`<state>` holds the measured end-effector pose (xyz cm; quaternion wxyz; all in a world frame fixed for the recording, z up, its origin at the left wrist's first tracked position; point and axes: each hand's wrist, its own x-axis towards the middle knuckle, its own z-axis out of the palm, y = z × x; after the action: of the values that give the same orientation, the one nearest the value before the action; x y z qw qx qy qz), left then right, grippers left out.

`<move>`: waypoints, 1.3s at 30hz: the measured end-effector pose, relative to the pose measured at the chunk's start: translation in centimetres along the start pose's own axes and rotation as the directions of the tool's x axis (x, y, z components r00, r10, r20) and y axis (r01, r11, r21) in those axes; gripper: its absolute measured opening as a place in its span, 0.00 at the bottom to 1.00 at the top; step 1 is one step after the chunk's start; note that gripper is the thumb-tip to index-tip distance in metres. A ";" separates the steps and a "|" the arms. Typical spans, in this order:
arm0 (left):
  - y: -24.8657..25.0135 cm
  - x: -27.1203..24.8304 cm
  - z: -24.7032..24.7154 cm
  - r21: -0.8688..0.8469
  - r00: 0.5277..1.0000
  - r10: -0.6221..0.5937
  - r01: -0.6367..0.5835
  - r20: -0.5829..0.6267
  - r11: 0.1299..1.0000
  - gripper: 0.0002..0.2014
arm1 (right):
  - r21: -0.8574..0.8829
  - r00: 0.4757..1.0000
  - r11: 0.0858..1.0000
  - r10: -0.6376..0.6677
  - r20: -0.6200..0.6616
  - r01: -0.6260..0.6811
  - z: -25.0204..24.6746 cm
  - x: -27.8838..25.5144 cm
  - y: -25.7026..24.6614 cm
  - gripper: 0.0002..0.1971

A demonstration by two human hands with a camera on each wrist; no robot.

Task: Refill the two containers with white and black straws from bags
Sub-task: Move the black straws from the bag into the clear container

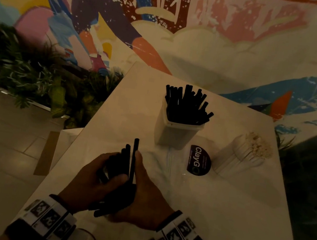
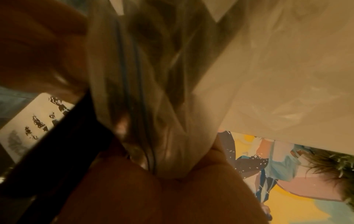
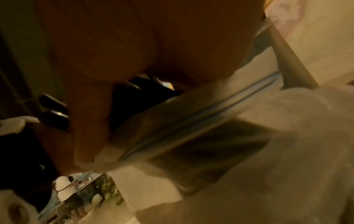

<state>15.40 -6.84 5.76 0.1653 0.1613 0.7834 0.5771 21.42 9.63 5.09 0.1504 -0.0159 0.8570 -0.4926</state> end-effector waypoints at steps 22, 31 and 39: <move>0.2 0.2 0.3 -0.233 0.987 0.149 -0.132 0.057 0.963 0.38 | 0.000 0.932 0.978 -0.200 -0.301 0.210 -0.7 0.4 1.3 0.28; -0.5 0.3 0.2 -0.132 0.974 0.218 -0.224 -0.056 0.966 0.37 | -0.166 0.932 0.957 -0.273 -0.239 0.238 -0.4 0.8 2.1 0.36; -0.8 0.1 0.6 -0.088 0.969 0.205 -0.219 -0.140 0.972 0.23 | 0.075 0.889 0.970 -0.180 -0.421 0.232 -1.2 0.5 3.5 0.31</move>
<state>15.55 -6.48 4.78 0.0594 0.1977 0.7399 0.6402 21.08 12.30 2.59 -0.0854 0.0064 0.8308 -0.5500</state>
